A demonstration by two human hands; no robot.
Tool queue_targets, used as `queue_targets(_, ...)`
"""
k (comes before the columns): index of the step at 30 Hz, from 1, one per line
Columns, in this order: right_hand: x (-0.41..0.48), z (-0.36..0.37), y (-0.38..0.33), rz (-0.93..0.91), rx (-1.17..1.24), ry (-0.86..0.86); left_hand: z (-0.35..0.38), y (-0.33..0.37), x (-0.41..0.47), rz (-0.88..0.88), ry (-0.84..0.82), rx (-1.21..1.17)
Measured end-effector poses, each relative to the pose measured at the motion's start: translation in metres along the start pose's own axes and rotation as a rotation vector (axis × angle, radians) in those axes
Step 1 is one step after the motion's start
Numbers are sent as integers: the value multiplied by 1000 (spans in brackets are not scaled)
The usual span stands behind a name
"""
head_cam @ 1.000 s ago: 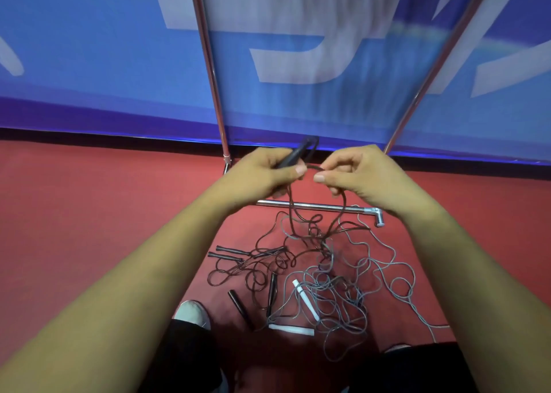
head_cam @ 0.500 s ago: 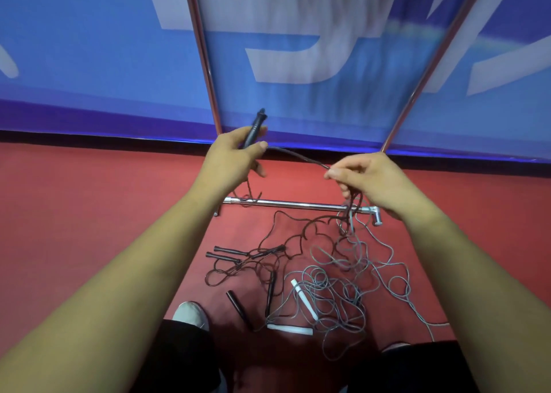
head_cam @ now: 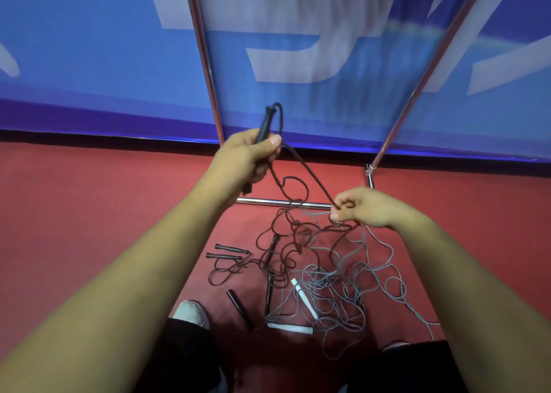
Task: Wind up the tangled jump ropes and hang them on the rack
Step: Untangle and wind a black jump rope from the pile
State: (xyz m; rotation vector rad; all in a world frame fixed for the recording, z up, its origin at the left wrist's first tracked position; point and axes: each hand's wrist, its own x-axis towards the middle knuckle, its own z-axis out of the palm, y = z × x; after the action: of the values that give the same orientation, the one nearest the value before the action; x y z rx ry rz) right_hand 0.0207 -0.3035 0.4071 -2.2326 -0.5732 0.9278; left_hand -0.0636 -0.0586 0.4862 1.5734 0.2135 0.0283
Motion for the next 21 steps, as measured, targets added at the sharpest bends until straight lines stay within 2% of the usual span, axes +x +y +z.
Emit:
queue_targets(2,-2,-4,1,8,35,105,-6,-1,4,-1,96,73)
queue_targets(5,-10,-10,-15,-119,89,297,-19,-11,11,-7,288,395)
queue_targets(7,-16,-12,-29,-183,210,323,-23,-16,13,12,324,504)
queue_targets(9,-24,-9,-44,-227,259,274,-17,-16,11,32,214,452)
queue_targets(11,-29,-6,-59,-269,244,246,-6,-14,6,51,31,380)
queue_targets(15,-30,-6,-74,-352,329,321,7,-11,-2,52,-321,418)
queue_targets(17,-29,-7,-72,-362,365,317,9,-10,-3,50,-326,396)
queue_targets(21,-18,-3,-49,-291,187,78,9,-6,-2,20,-220,36)
